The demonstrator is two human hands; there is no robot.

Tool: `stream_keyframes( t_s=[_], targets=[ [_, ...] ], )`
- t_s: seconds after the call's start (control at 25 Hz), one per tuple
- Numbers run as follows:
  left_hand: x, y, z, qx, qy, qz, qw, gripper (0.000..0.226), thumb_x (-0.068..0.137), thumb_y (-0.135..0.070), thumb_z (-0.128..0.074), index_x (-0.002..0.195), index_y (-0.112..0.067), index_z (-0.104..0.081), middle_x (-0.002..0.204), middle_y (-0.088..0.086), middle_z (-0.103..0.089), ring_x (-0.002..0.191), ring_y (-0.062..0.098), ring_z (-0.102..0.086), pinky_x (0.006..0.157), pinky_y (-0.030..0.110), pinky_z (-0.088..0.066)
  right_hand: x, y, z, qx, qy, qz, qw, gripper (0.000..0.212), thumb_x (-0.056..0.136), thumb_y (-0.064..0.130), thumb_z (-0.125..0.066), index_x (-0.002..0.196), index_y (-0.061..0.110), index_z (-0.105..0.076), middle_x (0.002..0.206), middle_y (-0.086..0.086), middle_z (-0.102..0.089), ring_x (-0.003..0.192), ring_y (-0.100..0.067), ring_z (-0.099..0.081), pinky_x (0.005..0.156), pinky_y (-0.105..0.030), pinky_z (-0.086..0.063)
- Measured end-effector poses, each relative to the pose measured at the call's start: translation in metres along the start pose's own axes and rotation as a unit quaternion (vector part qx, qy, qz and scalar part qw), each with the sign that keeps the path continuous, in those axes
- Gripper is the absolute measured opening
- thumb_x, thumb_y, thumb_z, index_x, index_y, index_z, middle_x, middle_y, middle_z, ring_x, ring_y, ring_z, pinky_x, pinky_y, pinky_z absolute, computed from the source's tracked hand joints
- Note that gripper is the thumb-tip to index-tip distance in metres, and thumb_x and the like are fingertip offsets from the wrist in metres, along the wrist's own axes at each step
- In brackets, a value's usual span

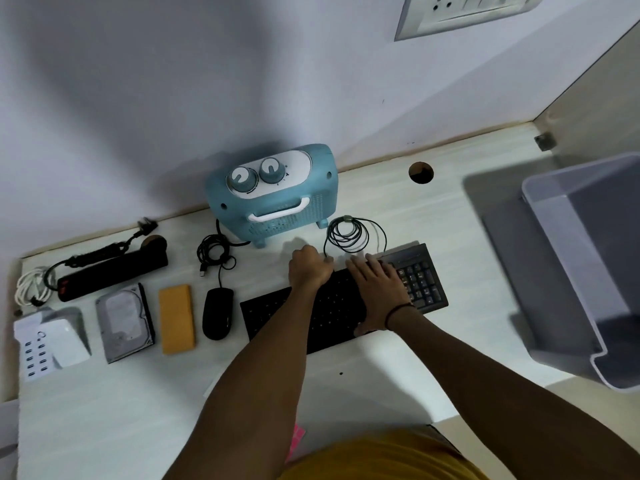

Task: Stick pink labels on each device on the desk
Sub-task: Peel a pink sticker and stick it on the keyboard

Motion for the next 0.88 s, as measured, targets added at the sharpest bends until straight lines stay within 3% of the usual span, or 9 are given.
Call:
stream_keyframes(
  t_s=[0.16,0.24,0.36,0.44,0.64,0.8,0.88],
  targets=[
    [0.019,-0.012,-0.018,0.025,0.001,0.031,0.999,0.043,0.089,-0.034,-0.070,0.120,-0.007,-0.061,0.128,0.017,-0.059,0.120,0.037,-0.058,0.094,0.040,-0.051,0.011,-0.007,-0.017,-0.073,0.067,0.015,0.995,0.164,0.038,0.064,-0.089,0.154,0.021,0.018,0.164,-0.013,0.019,0.151,-0.040,0.012,0.121,-0.058,-0.005],
    [0.022,-0.017,-0.031,0.011,0.002,0.042,0.999,0.034,0.087,-0.026,-0.069,0.113,-0.006,-0.064,0.124,0.018,-0.062,0.116,0.037,-0.061,0.091,0.039,-0.053,0.006,-0.002,-0.029,-0.089,0.085,0.020,0.992,0.162,0.042,0.051,-0.094,0.153,0.024,0.021,0.162,-0.016,0.023,0.149,-0.043,0.014,0.120,-0.059,-0.002],
    [0.037,-0.040,-0.044,-0.039,0.014,0.030,0.999,0.025,0.080,-0.021,-0.066,0.098,-0.004,-0.071,0.111,0.018,-0.070,0.107,0.036,-0.067,0.085,0.037,-0.056,0.006,-0.009,-0.023,-0.070,0.050,0.007,0.996,0.143,0.058,0.028,-0.091,0.155,0.027,0.014,0.164,-0.018,0.012,0.149,-0.045,0.009,0.119,-0.060,-0.001],
    [0.038,-0.048,-0.053,-0.062,0.021,0.024,0.998,0.019,0.080,-0.021,-0.064,0.086,-0.005,-0.075,0.098,0.016,-0.074,0.096,0.034,-0.071,0.079,0.034,-0.057,0.004,-0.010,-0.018,-0.070,0.036,0.010,0.997,0.135,0.061,0.022,-0.087,0.155,0.027,0.010,0.164,-0.019,0.002,0.149,-0.046,0.001,0.118,-0.061,-0.002],
    [0.050,-0.089,-0.031,-0.156,-0.066,-0.064,0.984,0.024,0.089,-0.016,-0.071,0.069,-0.003,-0.072,0.069,0.009,-0.070,0.063,0.019,-0.061,0.069,0.028,-0.053,0.010,-0.008,-0.026,-0.076,0.071,0.017,0.994,0.157,0.043,0.037,-0.095,0.152,0.030,0.017,0.161,-0.023,-0.005,0.148,-0.046,-0.008,0.116,-0.064,-0.008],
    [0.049,-0.115,-0.040,-0.164,-0.023,-0.065,0.984,0.021,0.091,-0.020,-0.072,0.096,-0.001,-0.079,0.102,0.009,-0.078,0.090,0.019,-0.071,0.085,0.020,-0.050,0.005,-0.026,-0.031,-0.074,0.086,0.008,0.994,0.155,0.044,0.042,-0.094,0.151,0.030,0.018,0.161,-0.020,-0.004,0.148,-0.045,-0.006,0.115,-0.065,-0.007],
    [0.042,-0.098,-0.051,-0.147,0.001,-0.064,0.987,0.018,0.090,-0.019,-0.071,0.093,-0.003,-0.080,0.101,0.009,-0.078,0.097,0.023,-0.073,0.089,0.025,-0.055,0.005,-0.027,-0.031,-0.083,0.081,0.009,0.993,0.155,0.044,0.042,-0.094,0.153,0.030,0.015,0.161,-0.019,-0.004,0.148,-0.044,-0.007,0.116,-0.064,-0.007]
  ],
)
Point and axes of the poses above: each hand's wrist, its own x-axis towards the middle knuckle, its own z-axis out of the back of the hand, y = z × x, the point moved 3 cm from there along x, towards the middle knuckle
